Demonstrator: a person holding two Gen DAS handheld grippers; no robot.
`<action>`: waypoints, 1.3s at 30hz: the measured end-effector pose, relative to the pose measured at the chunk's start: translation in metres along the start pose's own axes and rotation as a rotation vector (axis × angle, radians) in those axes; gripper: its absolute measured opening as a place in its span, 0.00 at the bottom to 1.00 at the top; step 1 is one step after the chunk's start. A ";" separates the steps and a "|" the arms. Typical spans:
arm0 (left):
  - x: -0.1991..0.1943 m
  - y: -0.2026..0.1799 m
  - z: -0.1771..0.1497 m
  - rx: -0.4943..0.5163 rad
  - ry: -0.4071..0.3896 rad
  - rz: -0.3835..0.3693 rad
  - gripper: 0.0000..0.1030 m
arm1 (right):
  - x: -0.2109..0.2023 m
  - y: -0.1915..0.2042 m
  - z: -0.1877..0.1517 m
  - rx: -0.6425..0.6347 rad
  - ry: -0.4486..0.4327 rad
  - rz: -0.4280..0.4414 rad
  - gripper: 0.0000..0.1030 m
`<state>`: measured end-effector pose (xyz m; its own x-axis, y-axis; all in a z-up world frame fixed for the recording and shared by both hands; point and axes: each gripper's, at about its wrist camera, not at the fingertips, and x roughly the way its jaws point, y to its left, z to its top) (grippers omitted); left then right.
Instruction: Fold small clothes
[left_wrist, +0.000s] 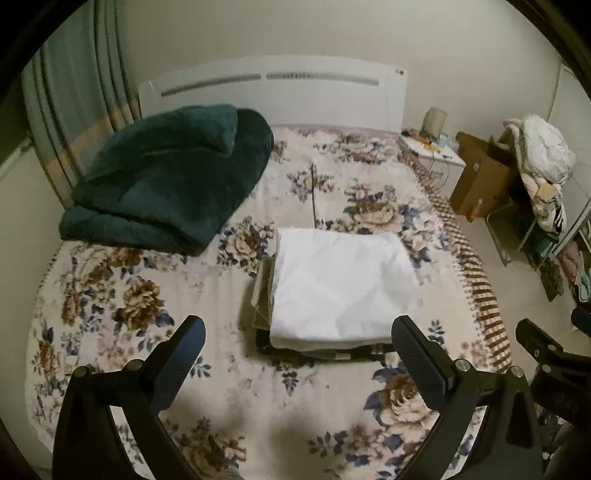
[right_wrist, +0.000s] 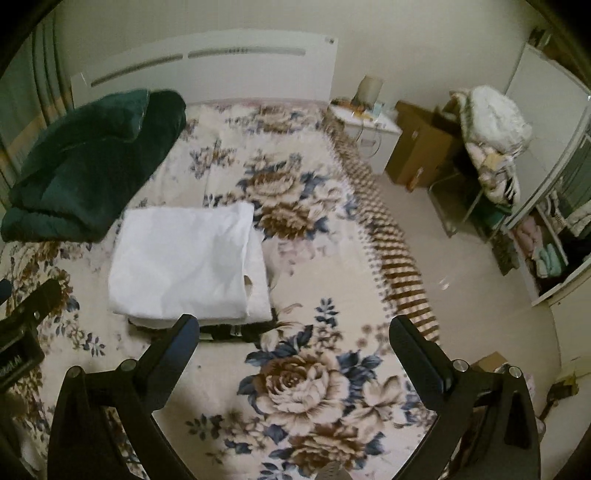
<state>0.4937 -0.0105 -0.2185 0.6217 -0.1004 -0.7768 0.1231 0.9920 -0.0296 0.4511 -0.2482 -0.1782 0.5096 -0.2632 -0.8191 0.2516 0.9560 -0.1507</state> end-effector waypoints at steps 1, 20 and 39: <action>-0.015 -0.002 -0.001 0.002 -0.013 0.005 1.00 | -0.021 -0.004 -0.003 -0.001 -0.022 -0.006 1.00; -0.226 -0.015 -0.040 -0.004 -0.181 0.025 1.00 | -0.302 -0.055 -0.074 0.019 -0.287 0.021 1.00; -0.288 -0.011 -0.062 -0.028 -0.235 0.044 1.00 | -0.395 -0.073 -0.100 0.027 -0.349 0.083 1.00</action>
<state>0.2652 0.0118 -0.0333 0.7895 -0.0689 -0.6099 0.0721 0.9972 -0.0193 0.1487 -0.2012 0.1009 0.7783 -0.2172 -0.5891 0.2163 0.9736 -0.0732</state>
